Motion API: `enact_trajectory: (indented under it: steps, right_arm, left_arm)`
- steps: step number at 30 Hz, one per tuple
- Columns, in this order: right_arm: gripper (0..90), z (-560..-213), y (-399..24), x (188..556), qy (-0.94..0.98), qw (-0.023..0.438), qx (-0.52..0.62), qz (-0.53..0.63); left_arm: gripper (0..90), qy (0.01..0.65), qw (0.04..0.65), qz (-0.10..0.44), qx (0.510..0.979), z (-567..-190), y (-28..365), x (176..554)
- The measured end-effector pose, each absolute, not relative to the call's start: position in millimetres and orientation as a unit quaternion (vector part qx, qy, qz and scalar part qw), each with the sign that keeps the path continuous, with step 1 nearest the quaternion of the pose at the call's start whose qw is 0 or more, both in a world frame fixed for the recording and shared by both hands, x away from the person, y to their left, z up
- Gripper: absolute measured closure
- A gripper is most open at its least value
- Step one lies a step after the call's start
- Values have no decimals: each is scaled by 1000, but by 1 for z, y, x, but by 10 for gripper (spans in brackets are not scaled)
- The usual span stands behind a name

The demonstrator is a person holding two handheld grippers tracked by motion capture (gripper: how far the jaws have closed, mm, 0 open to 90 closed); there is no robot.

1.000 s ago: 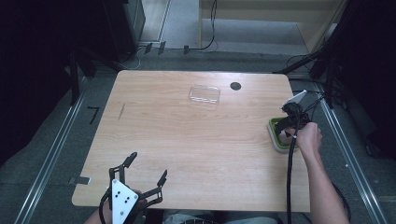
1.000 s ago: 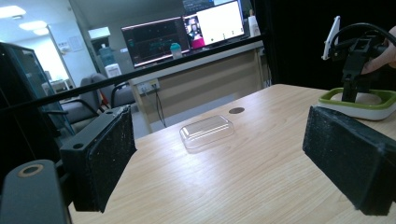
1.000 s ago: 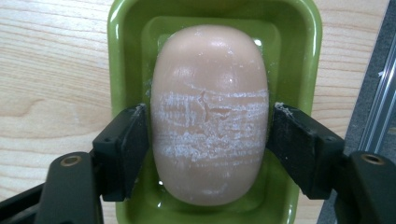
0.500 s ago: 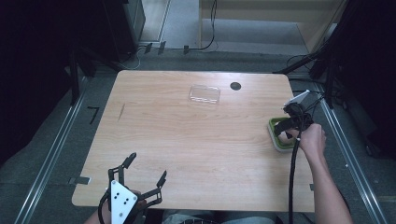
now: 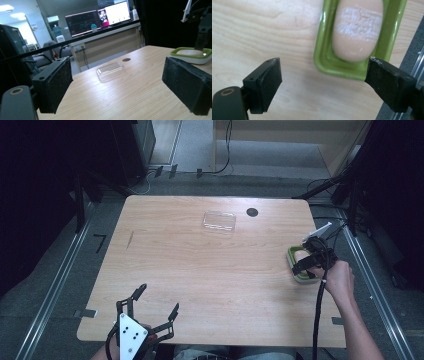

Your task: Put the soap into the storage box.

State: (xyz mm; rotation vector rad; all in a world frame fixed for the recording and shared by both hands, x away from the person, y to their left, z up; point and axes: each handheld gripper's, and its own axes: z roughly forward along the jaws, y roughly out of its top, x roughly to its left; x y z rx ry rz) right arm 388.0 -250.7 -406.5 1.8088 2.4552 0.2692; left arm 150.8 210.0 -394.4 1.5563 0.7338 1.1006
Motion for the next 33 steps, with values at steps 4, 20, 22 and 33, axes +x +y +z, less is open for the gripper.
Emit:
enact_trajectory:
  steps: [4, 20, 22, 33]
  right_arm:
    - [134, -404, -245, 373, 811, 41, 577, 86]
    - [136, -413, -216, 316, 854, 28, 514, 76]
    - [136, -417, -212, 309, 859, 24, 505, 72]
    - [135, -447, -207, 290, 874, 5, 483, 55]
  left_arm:
    - [99, 305, 522, 459, 651, -394, 210, 151]
    - [99, 305, 522, 459, 652, -394, 209, 151]
    - [99, 305, 522, 458, 651, -394, 209, 151]
    - [99, 306, 524, 458, 650, -394, 209, 152]
